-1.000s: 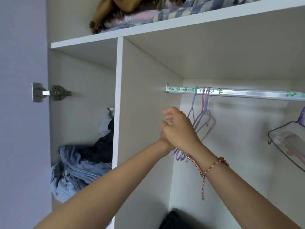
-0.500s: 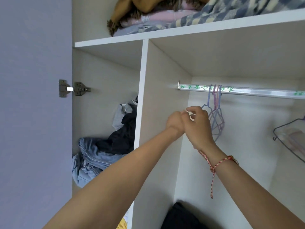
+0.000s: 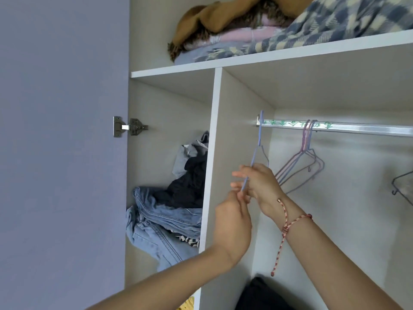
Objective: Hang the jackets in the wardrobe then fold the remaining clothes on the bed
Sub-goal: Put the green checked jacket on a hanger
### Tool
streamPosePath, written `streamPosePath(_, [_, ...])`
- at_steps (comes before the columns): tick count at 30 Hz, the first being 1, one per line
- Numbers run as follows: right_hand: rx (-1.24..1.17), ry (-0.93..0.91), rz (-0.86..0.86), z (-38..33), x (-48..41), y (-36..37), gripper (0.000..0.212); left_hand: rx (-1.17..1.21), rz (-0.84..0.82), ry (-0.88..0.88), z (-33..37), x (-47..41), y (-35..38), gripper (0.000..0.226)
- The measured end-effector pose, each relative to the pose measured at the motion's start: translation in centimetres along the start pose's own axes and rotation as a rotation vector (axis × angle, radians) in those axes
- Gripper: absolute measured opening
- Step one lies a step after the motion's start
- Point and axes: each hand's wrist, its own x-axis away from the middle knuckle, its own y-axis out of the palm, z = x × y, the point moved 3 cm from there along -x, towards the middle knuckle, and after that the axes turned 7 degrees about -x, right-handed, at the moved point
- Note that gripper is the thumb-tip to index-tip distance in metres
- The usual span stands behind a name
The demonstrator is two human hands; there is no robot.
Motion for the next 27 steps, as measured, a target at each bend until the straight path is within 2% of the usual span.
streamPosePath(4, [-0.065,0.079,-0.057,3.3,4.3,3.7,0.008,0.027,-0.144,-0.039,-2.5,8.4,-7.8,0.028])
streamPosePath(8, [-0.058,0.299,-0.266,9.7,11.8,9.9,0.032,0.014,-0.181,-0.374,-7.2,15.8,-17.1,0.03])
streamPosePath(10, [-0.117,0.448,-0.366,13.2,16.8,14.7,0.034,-0.07,-0.164,-0.554,-9.6,19.5,-22.5,0.027])
streamPosePath(13, [-0.154,0.619,-0.538,17.0,24.0,21.6,0.033,-0.206,-0.151,-0.719,-12.3,24.4,-29.1,0.032])
streamPosePath(17, [-0.168,0.771,-0.783,19.8,33.6,28.9,0.031,-0.247,0.025,-0.892,-13.4,32.6,-36.2,0.028])
streamPosePath(19, [-0.134,0.857,-0.953,21.0,38.9,31.7,0.031,-0.365,0.155,-0.978,-12.8,38.2,-39.5,0.025])
streamPosePath(21, [-0.082,0.924,-1.205,22.1,44.7,34.0,0.031,-0.447,0.285,-1.086,-11.5,44.7,-42.3,0.024])
streamPosePath(24, [0.032,0.922,-1.571,23.2,52.7,36.4,0.029,-0.474,0.514,-1.226,-8.7,53.2,-44.3,0.028])
streamPosePath(27, [0.093,0.87,-1.772,24.4,58.2,38.2,0.01,-0.477,0.738,-1.335,-7.2,58.3,-43.9,0.027])
